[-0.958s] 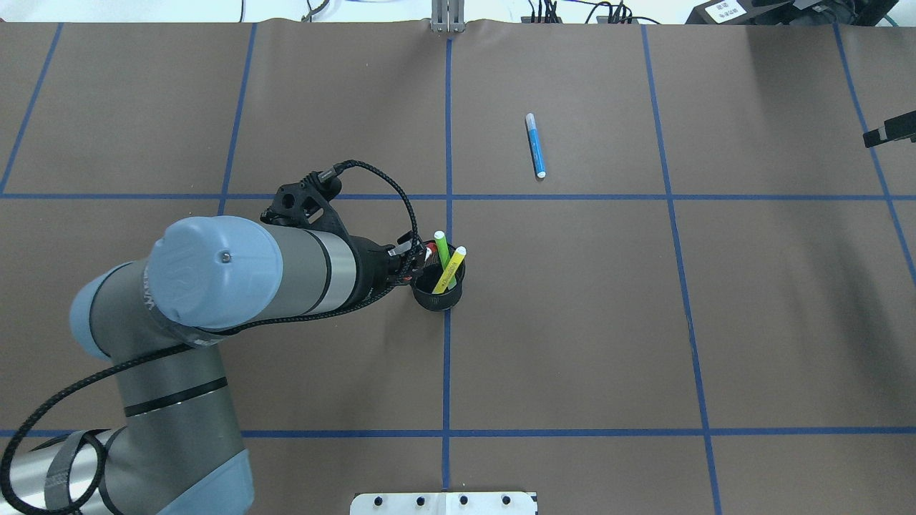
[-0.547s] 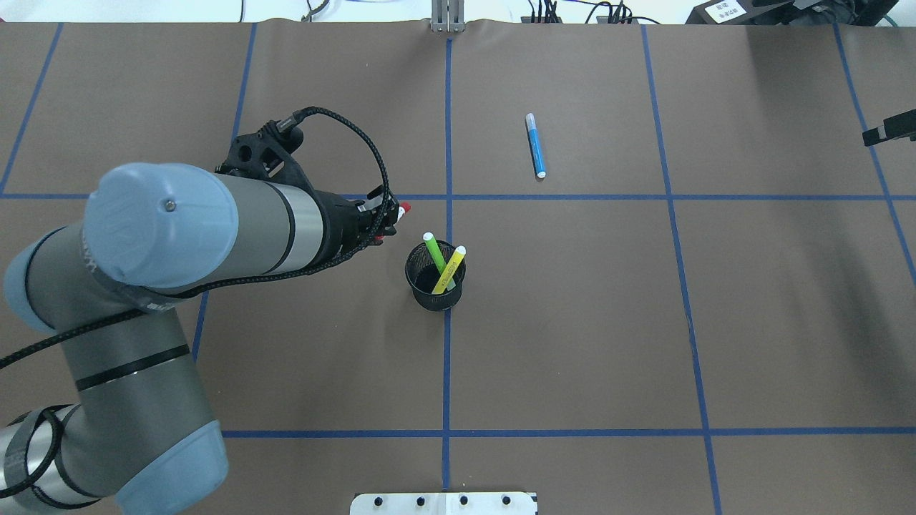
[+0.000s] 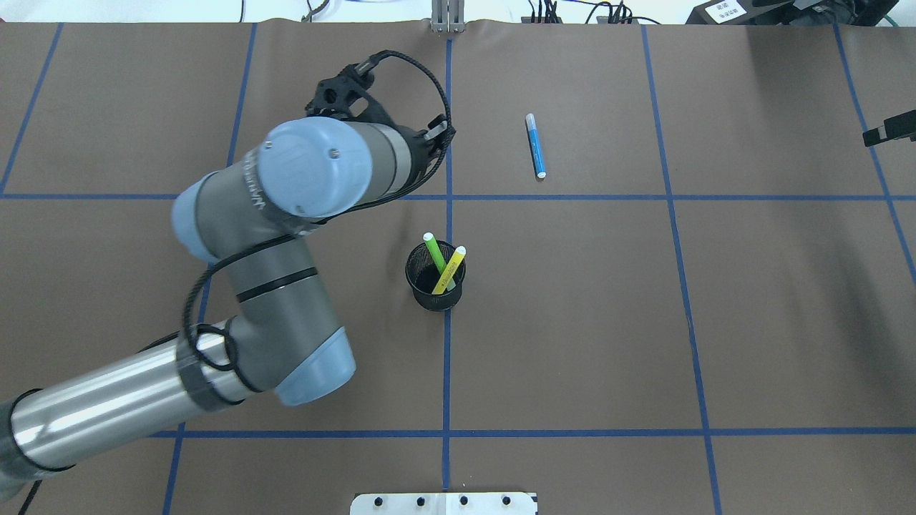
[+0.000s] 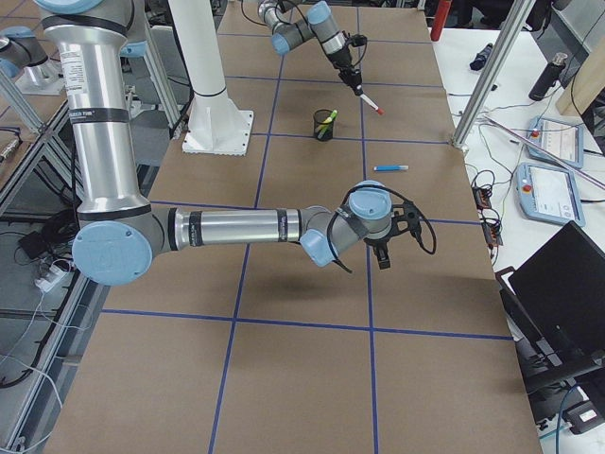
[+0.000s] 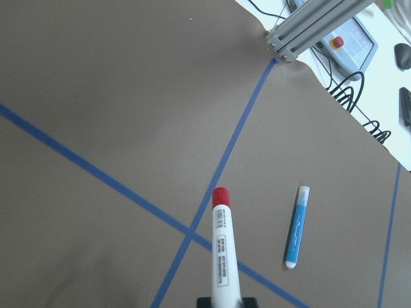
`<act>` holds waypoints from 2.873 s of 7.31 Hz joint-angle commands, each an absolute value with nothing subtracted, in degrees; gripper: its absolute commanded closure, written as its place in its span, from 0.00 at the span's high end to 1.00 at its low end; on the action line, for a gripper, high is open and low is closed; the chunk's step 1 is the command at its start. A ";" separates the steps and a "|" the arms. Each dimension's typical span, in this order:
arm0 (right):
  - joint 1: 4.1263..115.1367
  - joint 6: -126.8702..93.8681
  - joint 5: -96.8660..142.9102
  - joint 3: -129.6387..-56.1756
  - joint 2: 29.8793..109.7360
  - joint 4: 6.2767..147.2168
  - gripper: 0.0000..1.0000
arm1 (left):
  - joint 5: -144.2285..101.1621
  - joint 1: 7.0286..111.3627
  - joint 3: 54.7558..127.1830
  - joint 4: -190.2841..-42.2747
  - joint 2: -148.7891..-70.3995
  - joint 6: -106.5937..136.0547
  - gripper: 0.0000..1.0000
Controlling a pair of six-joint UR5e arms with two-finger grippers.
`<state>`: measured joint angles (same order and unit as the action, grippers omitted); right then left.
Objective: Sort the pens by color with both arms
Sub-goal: 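Lift the red-capped marker out of the cup with the left gripper, then place the red-capped marker beside the blue marker, open left gripper, then withdraw the left gripper from the placed marker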
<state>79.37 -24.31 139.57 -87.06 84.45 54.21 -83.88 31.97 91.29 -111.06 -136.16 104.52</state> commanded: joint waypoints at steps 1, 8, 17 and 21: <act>79.37 -24.35 139.48 -87.10 84.38 54.14 1.00 | -81.21 32.17 71.80 -119.06 -146.82 105.03 0.00; 79.37 -24.43 138.60 -87.36 84.55 54.14 1.00 | -78.49 31.38 54.76 -126.47 -153.28 104.42 0.00; 75.60 -33.16 138.08 -87.54 80.97 54.23 1.00 | -101.70 38.99 87.86 -119.10 -133.79 98.53 0.90; 61.30 -67.93 137.99 -88.85 66.57 54.84 1.00 | -128.10 55.07 95.27 -119.18 -119.03 83.88 0.89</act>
<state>66.05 -55.92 138.15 -88.45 71.48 54.71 -122.01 50.53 93.91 -119.20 -123.20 88.68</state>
